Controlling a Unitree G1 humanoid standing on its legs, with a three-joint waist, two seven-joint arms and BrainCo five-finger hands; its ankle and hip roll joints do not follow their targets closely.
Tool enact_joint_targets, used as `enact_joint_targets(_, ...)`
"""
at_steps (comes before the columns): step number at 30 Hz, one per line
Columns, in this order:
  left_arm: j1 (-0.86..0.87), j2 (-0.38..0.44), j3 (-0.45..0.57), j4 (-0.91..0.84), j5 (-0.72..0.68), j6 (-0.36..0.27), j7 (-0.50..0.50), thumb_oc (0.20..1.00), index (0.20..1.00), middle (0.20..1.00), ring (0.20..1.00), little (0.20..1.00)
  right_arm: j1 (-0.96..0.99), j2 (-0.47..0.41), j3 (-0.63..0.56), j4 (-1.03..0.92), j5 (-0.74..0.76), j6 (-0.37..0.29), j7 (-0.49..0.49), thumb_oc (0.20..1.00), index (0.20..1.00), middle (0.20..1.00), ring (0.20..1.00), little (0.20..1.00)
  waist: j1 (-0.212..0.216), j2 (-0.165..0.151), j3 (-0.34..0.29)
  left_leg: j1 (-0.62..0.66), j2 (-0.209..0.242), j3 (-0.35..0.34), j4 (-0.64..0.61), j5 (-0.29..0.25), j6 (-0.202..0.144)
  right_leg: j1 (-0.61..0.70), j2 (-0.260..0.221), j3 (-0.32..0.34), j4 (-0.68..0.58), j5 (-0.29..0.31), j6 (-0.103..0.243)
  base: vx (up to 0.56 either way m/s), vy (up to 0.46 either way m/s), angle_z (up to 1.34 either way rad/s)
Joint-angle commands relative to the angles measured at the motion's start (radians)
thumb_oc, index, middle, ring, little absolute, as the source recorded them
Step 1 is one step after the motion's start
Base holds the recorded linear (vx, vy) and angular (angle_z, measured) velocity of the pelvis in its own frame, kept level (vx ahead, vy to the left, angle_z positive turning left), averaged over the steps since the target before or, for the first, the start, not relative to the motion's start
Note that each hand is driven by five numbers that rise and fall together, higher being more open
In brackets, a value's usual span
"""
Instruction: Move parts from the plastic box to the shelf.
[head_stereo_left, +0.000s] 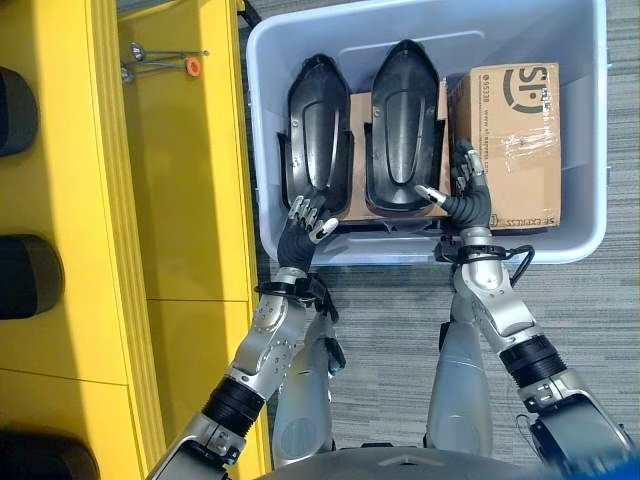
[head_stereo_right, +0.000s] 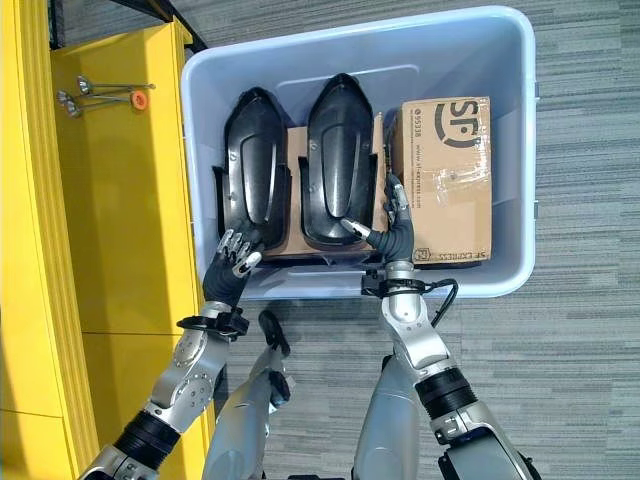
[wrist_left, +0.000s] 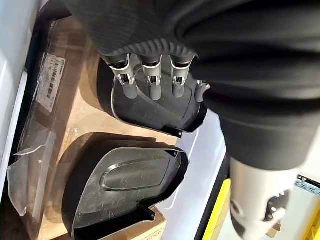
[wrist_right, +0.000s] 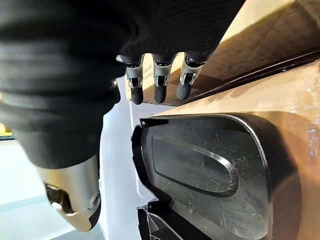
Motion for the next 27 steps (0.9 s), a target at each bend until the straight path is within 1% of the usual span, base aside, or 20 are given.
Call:
enact_joint_targets(1, -0.016, 0.025, 0.05, -0.083, 0.008, -0.05, 0.01, 1.0, 1.0, 1.0, 1.0, 1.0, -0.043, 0.013, -0.042, -0.025, -0.034, -0.046, -0.019, 1.0, 1.0, 1.0, 1.0, 1.0, 0.015, -0.003, 0.018, -0.026, -0.006, -0.096, 0.105, -0.054, -0.012, -0.053, 0.055, 0.012, 0.091, 0.038, -0.054, 0.0, 0.0, 0.0)
enact_joint_targets(8, -0.012, 0.032, 0.052, -0.103, 0.002, -0.056, 0.013, 1.0, 1.0, 1.0, 1.0, 1.0, -0.073, -0.001, -0.104, -0.012, -0.037, -0.049, -0.073, 1.0, 1.0, 1.0, 1.0, 1.0, 0.019, 0.011, 0.029, -0.052, -0.013, -0.098, 0.119, -0.063, -0.008, -0.086, 0.056, 0.021, 0.11, 0.033, -0.055, 0.0, 0.004, 0.01)
enact_joint_targets(16, -0.007, 0.043, 0.042, -0.127, -0.014, -0.055, 0.014, 1.0, 1.0, 1.0, 1.0, 1.0, -0.153, -0.01, -0.164, 0.043, -0.037, -0.045, -0.147, 1.0, 1.0, 1.0, 1.0, 1.0, 0.03, 0.036, 0.035, -0.092, -0.021, -0.101, 0.136, -0.075, -0.003, -0.136, 0.058, 0.034, 0.134, 0.024, -0.054, 0.0, 0.002, 0.0)
enact_joint_targets(20, -0.014, 0.046, 0.042, -0.137, -0.021, -0.053, 0.018, 1.0, 1.0, 1.0, 1.0, 1.0, -0.209, -0.013, -0.157, 0.073, -0.061, -0.03, -0.163, 1.0, 1.0, 1.0, 1.0, 1.0, 0.036, 0.04, 0.043, -0.117, -0.021, -0.102, 0.151, -0.082, 0.0, -0.158, 0.062, 0.036, 0.149, 0.021, -0.054, 0.0, 0.007, -0.02)
enact_joint_targets(27, -0.028, 0.041, 0.041, -0.137, -0.016, -0.051, 0.022, 1.0, 1.0, 1.0, 1.0, 1.0, -0.233, 0.005, -0.103, 0.083, -0.085, -0.023, -0.136, 1.0, 1.0, 1.0, 1.0, 1.0, 0.036, 0.031, 0.051, -0.145, -0.027, -0.118, 0.162, -0.083, 0.004, -0.174, 0.065, 0.025, 0.162, 0.015, -0.058, 0.0, -0.008, 0.02)
